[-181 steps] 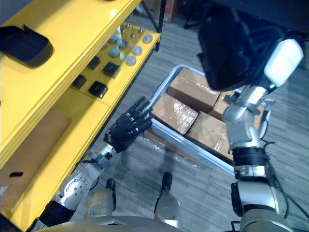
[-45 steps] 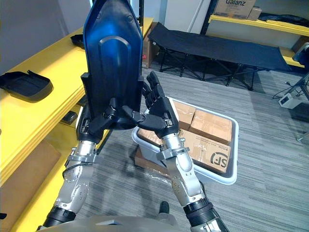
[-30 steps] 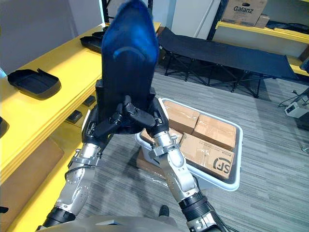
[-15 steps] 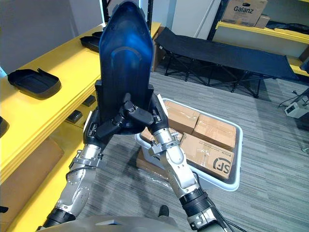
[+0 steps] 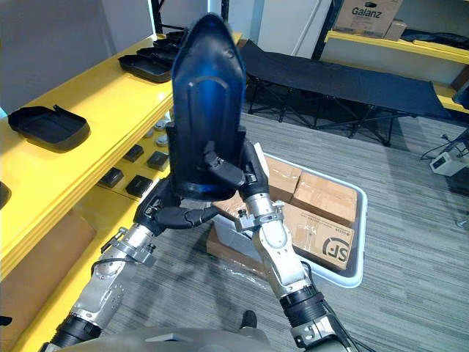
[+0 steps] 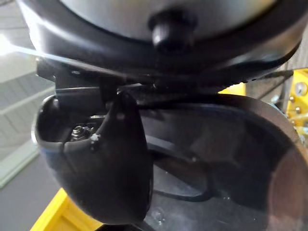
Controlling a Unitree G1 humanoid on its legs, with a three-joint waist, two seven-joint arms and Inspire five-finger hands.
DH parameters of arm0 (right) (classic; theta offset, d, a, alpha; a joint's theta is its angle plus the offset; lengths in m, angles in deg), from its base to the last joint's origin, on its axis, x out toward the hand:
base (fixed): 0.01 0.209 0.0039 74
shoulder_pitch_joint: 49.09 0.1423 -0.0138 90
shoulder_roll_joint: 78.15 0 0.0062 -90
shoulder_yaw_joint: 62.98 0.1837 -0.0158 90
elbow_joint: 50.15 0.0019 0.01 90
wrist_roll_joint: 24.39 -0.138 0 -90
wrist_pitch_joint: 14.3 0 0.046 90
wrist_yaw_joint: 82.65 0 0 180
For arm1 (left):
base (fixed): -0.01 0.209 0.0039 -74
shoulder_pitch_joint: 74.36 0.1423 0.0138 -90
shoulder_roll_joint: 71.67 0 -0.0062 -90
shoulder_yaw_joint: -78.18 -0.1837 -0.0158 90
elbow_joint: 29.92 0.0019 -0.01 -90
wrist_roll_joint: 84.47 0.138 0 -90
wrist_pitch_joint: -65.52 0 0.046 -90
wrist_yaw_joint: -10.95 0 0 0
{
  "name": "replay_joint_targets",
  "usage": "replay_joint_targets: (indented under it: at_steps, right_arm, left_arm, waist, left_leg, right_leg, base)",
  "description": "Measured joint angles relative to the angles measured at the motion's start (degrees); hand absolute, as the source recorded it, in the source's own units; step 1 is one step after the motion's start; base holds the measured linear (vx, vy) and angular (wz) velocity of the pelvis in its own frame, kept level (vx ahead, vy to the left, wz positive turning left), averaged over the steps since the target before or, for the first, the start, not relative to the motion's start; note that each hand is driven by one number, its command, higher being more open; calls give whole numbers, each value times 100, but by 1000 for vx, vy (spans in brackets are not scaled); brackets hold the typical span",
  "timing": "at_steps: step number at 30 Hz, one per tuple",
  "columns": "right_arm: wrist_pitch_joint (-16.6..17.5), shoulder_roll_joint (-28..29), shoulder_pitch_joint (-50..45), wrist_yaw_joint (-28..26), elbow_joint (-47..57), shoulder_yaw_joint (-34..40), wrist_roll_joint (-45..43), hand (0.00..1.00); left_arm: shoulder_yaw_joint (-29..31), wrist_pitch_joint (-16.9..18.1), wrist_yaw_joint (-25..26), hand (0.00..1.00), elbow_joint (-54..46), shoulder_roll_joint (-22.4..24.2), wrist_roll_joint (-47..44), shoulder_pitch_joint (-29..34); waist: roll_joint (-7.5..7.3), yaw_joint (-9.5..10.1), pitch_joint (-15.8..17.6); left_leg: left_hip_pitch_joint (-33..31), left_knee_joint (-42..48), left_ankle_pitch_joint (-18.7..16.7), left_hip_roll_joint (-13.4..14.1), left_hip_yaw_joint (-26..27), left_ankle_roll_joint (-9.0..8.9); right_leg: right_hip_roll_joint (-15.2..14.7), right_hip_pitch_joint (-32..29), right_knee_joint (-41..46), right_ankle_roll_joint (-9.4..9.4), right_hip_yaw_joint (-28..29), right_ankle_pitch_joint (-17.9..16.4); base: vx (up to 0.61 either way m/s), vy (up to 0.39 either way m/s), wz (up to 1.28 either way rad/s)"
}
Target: Walk over and take three plastic housings, then place them on the shelf
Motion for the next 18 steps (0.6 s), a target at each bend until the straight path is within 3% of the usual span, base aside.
replay_joint_targets:
  at_steps: [5,9,13,18]
  right_arm:
    - [0,-1,-36,75,1,448,-2,0]
    - [-8,-1,-306,85,12,717,-1,0]
    - [-43,1,-460,78,12,805,-2,0]
    - [-74,23,-465,-149,12,817,-1,0]
  left_arm:
    - [207,10,204,100,-79,67,7,280]
    - [775,80,576,100,-77,251,-3,355]
    - [1103,289,395,100,-77,279,-544,356]
    - [1124,282,-311,100,-85,445,-1836,353]
  waist:
    - [57,-8,1]
    - [94,-11,13]
    - [105,-15,14]
    - [123,-10,26]
  left_leg:
    - [9,-37,0,0,17,0]
    - [24,-68,6,0,37,1]
    - [29,-71,5,0,44,2]
    - [50,-71,2,0,66,0]
  right_leg:
    - [0,-10,0,1,7,-2]
    - [1,-16,0,1,18,-2]
    - [1,-17,0,1,25,-2]
    - [2,-14,0,2,52,-1]
  base:
    - [0,0,0]
    - [0,0,0]
    - [0,0,0]
    - [0,0,0]
